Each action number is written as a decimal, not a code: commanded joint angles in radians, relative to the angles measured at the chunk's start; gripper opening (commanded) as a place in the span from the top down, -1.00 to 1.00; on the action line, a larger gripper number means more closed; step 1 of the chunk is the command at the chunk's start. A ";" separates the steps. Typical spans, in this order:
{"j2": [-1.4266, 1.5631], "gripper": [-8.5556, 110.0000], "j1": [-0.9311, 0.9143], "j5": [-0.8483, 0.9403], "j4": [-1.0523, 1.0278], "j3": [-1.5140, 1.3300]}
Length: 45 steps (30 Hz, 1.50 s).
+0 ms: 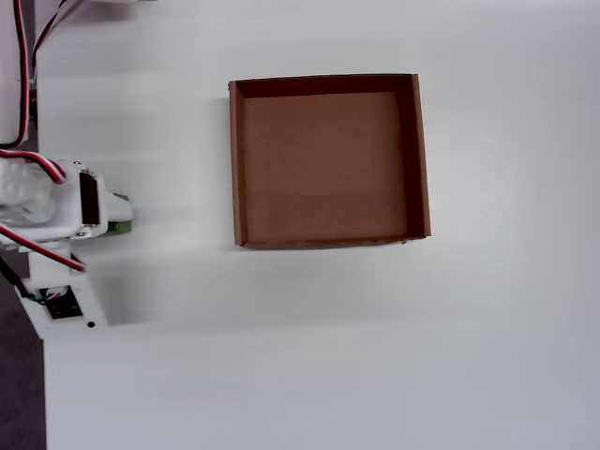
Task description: Grasp a green cube and put it in a box.
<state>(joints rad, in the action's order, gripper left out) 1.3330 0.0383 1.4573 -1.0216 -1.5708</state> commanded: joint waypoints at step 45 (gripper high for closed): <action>0.373 0.58 0.655 -0.506 -0.127 0.002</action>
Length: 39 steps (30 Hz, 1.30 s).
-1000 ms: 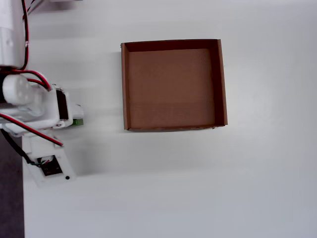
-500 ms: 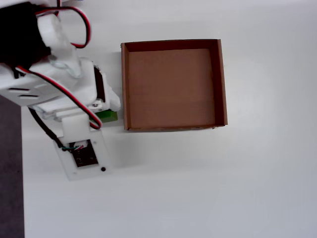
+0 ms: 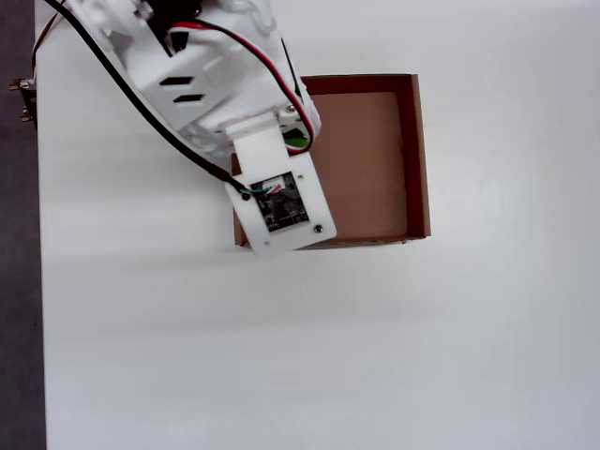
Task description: Grasp a green cube and put it in a box.
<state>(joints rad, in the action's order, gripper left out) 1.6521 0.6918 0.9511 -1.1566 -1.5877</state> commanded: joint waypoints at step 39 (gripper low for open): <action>-0.095 0.47 0.080 -0.017 0.385 -0.301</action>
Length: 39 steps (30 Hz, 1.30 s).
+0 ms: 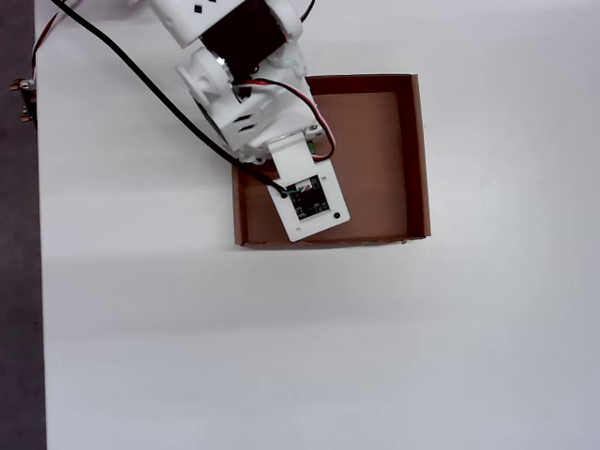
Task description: Grasp a green cube and put it in a box.
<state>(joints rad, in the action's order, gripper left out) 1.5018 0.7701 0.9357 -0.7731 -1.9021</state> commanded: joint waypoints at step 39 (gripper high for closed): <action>0.528 0.48 -0.262 0.135 -0.310 0.032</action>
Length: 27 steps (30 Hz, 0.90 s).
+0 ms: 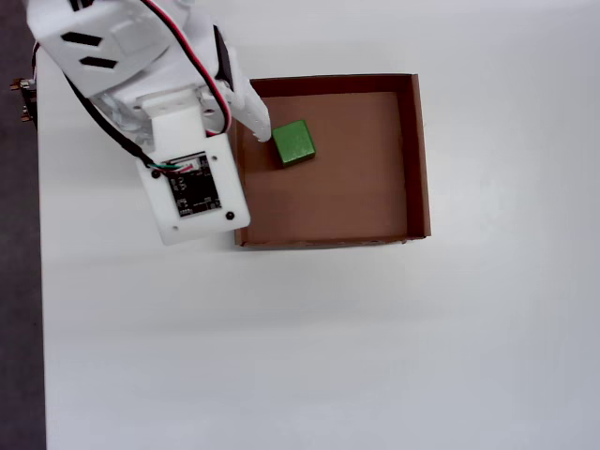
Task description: Grasp a green cube and put it in a box.
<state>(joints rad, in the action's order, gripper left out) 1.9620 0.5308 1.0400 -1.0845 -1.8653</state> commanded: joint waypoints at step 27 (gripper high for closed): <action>0.655 0.65 -0.290 0.155 0.086 -0.719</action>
<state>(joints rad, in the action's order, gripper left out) 2.5525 0.2546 1.1812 -1.0078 -2.5617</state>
